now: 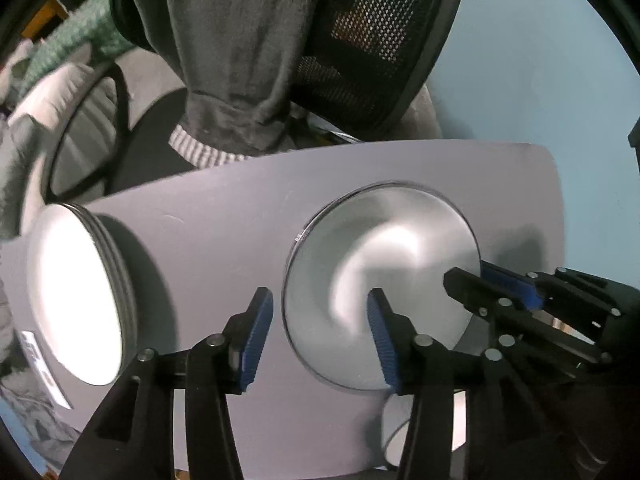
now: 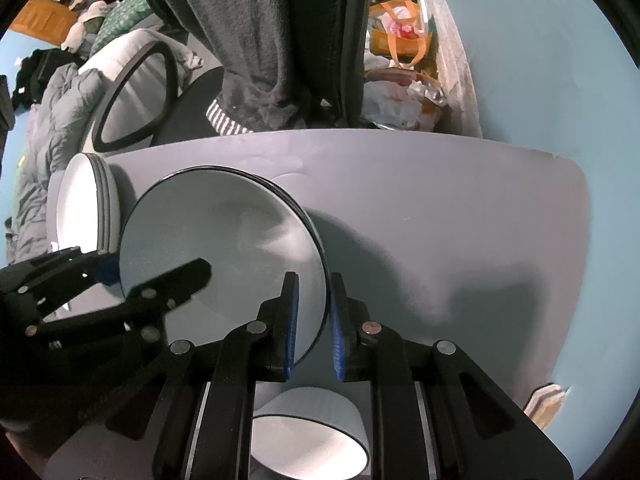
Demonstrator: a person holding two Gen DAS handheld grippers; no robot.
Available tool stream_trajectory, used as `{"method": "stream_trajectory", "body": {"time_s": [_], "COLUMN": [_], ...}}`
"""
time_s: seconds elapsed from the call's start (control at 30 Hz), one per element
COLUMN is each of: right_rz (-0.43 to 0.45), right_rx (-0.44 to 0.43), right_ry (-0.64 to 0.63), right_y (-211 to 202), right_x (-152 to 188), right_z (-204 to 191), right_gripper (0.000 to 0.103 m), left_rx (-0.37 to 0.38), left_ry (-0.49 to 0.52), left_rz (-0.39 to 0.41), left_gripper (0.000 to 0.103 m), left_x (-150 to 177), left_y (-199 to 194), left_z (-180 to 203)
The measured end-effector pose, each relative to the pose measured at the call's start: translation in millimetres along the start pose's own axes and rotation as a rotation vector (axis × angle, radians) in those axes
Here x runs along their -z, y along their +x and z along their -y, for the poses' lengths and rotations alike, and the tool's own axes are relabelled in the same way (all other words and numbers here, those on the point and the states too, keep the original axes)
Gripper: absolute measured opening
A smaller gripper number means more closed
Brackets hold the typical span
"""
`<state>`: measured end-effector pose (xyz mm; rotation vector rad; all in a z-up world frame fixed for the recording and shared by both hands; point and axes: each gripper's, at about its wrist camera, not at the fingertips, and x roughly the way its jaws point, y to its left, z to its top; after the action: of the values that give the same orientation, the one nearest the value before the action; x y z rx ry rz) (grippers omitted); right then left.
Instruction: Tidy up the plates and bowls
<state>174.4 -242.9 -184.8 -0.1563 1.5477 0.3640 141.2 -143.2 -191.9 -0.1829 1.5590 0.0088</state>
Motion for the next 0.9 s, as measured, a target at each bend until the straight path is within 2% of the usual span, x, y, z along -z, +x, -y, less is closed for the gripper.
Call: {"method": "stream_trajectory", "body": {"time_s": [0.13, 0.4, 0.47, 0.53, 0.63, 0.73, 0.9], "right_rz": [0.006, 0.048, 0.063, 0.080, 0.095, 0.117, 0.149], "right_rx": [0.004, 0.014, 0.028, 0.042, 0.058, 0.069, 0.083], "right_ry": [0.001, 0.008, 0.008, 0.003, -0.001, -0.008, -0.023], "right_y": [0.6, -12.2, -17.3, -23.1, -29.9, -38.5, -54.1], "right_x": [0.9, 6.4, 7.9, 10.8, 14.3, 20.0, 31.6], "right_z": [-0.2, -1.5, -1.3, -1.7, -1.3, -2.7, -7.0], "right_gripper": [0.016, 0.016, 0.019, 0.027, 0.031, 0.040, 0.043], "left_rx": [0.029, 0.059, 0.070, 0.090, 0.122, 0.123, 0.140], "left_ry": [-0.019, -0.049, -0.049, -0.052, -0.053, -0.047, -0.041], "left_rz": [-0.021, 0.024, 0.040, 0.048, 0.065, 0.086, 0.096], "left_gripper": [0.050, 0.053, 0.053, 0.054, 0.055, 0.056, 0.056], "left_x": [0.0, 11.7, 16.6, 22.5, 33.1, 41.2, 54.3], "left_y": [2.8, -8.7, -12.7, -15.9, -22.4, -27.8, -32.2], "left_z": [-5.3, -10.4, -11.4, -13.0, -15.8, -17.9, -20.2]}}
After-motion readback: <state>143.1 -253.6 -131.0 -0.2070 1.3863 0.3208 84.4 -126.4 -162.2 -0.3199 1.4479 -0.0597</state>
